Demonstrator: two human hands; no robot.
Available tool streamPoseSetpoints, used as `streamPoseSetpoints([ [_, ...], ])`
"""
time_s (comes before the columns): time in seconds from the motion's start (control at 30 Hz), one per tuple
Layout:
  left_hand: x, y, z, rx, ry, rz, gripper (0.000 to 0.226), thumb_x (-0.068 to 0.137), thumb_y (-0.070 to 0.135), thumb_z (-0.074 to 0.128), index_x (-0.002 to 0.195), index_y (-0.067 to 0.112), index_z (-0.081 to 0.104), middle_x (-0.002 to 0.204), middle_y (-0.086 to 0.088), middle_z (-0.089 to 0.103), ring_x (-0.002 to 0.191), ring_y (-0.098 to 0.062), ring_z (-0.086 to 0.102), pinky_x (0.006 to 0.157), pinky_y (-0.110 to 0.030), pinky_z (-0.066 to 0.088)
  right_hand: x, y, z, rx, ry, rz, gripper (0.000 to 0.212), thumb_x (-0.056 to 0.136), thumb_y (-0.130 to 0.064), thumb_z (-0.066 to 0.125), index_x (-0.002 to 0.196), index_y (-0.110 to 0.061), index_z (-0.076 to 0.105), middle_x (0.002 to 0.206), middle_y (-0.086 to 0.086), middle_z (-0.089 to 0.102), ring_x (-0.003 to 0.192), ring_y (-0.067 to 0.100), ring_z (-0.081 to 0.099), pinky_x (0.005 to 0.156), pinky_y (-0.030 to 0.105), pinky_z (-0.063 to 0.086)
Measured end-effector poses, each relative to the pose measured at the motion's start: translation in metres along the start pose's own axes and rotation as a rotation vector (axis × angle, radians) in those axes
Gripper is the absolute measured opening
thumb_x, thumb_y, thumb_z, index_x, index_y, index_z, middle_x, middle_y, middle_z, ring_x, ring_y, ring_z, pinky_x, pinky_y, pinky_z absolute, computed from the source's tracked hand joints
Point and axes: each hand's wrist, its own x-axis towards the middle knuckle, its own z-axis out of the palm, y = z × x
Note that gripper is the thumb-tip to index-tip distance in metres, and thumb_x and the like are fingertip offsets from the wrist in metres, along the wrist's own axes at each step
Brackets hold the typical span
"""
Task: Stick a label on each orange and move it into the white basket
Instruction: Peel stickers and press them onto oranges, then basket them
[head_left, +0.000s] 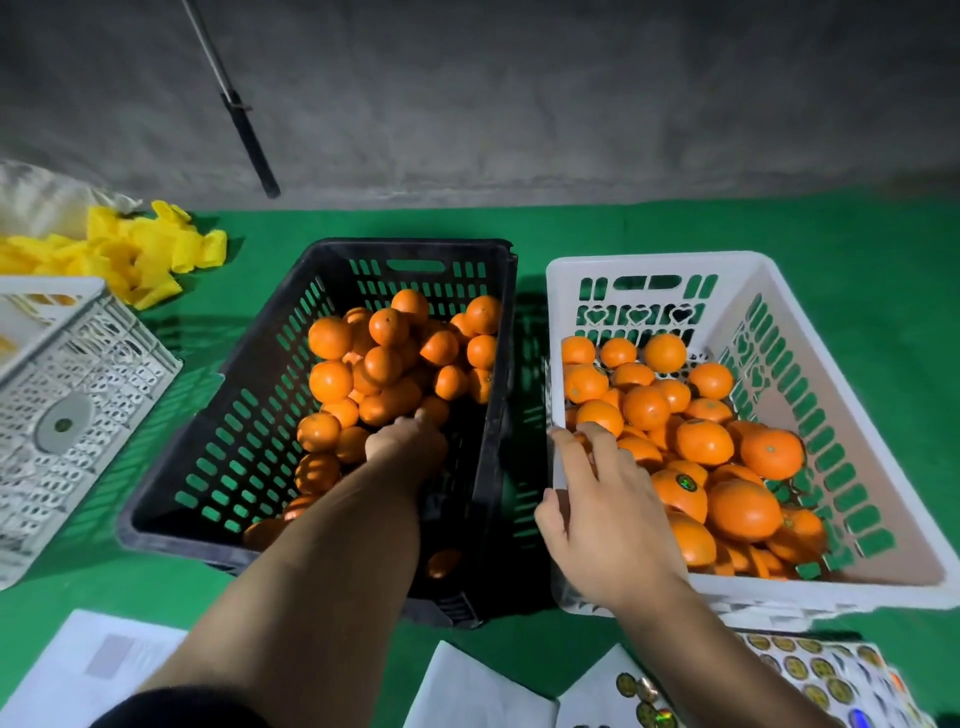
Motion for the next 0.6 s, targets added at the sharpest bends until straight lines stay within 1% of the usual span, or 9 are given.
streamPoseSetpoints([
  [0.07,-0.007,0.008,-0.013,-0.176,0.094,-0.055,0.061,0.105,0.034,0.054,0.157,0.017,0.027,0.152,-0.017,0.043,0.135,-0.041,0.05,0.109,-0.057,0.046,0.001,0.0,0.0,-0.008,0.002,-0.002,0.064,0.097,-0.043,0.04,0.156,-0.021,0.034,0.15,0.01,0.038,0.12,0.032,0.05,0.097,0.046,0.049],
  [0.13,-0.024,0.018,-0.031,-0.411,0.216,-0.015,0.06,0.099,0.035,0.063,0.148,0.017,0.035,0.145,-0.015,0.049,0.127,-0.038,0.055,0.105,-0.054,0.049,0.001,0.0,0.0,-0.026,-0.003,-0.007,0.064,0.096,-0.042,0.04,0.155,-0.019,0.035,0.147,0.01,0.04,0.116,0.032,0.052,0.094,0.046,0.05],
  [0.23,-0.067,0.02,-0.038,-0.792,0.52,0.229,0.055,0.087,0.037,0.079,0.129,0.029,0.042,0.118,0.004,0.061,0.103,-0.015,0.063,0.092,-0.04,0.055,0.002,-0.001,-0.002,-0.026,-0.008,-0.015,0.062,0.096,-0.041,0.041,0.154,-0.017,0.037,0.141,0.011,0.043,0.111,0.033,0.053,0.091,0.047,0.05],
  [0.33,-0.132,0.016,-0.014,-0.987,0.735,0.487,0.056,0.085,0.04,0.081,0.125,0.034,0.043,0.119,0.008,0.059,0.105,-0.006,0.063,0.086,-0.024,0.053,-0.004,0.001,-0.004,-0.003,0.067,-0.056,0.051,0.098,-0.033,0.048,0.143,-0.01,0.048,0.126,0.013,0.05,0.103,0.035,0.054,0.085,0.046,0.049],
  [0.4,-0.172,0.01,0.02,-0.974,0.754,0.6,0.061,0.085,0.039,0.08,0.134,0.031,0.045,0.13,0.004,0.053,0.117,-0.011,0.06,0.091,-0.027,0.054,-0.01,0.003,-0.007,0.103,0.144,-0.091,0.04,0.099,-0.023,0.053,0.135,-0.005,0.056,0.121,0.016,0.054,0.102,0.038,0.056,0.085,0.047,0.048],
  [0.43,-0.19,0.007,0.039,-0.906,0.759,0.631,0.068,0.084,0.04,0.08,0.141,0.03,0.044,0.135,0.006,0.047,0.124,-0.01,0.055,0.097,-0.025,0.05,-0.013,0.004,-0.008,0.188,0.18,-0.104,0.037,0.1,-0.018,0.055,0.134,-0.004,0.058,0.122,0.016,0.056,0.106,0.038,0.057,0.088,0.047,0.048],
  [0.47,-0.207,0.002,0.058,-0.83,0.747,0.663,0.074,0.082,0.043,0.08,0.145,0.03,0.044,0.137,0.011,0.04,0.129,-0.004,0.049,0.1,-0.016,0.045,-0.018,0.007,-0.009,0.294,0.221,-0.113,0.034,0.101,-0.015,0.055,0.133,-0.004,0.059,0.124,0.015,0.057,0.111,0.036,0.057,0.093,0.047,0.048],
  [0.53,-0.235,-0.008,0.098,-0.712,0.645,0.773,0.078,0.079,0.048,0.08,0.147,0.031,0.044,0.138,0.017,0.032,0.129,0.004,0.043,0.098,-0.005,0.038,-0.034,0.013,-0.008,0.501,0.345,-0.114,0.029,0.102,-0.01,0.055,0.13,-0.007,0.062,0.125,0.01,0.057,0.117,0.03,0.056,0.099,0.042,0.046],
  [0.6,-0.249,-0.022,0.135,-0.575,0.492,0.89,0.077,0.08,0.052,0.081,0.146,0.036,0.043,0.139,0.019,0.031,0.128,0.006,0.042,0.094,-0.009,0.044,-0.066,0.019,0.001,0.591,0.461,-0.085,0.026,0.101,-0.014,0.054,0.125,-0.013,0.063,0.123,0.003,0.053,0.116,0.025,0.052,0.099,0.035,0.043],
])
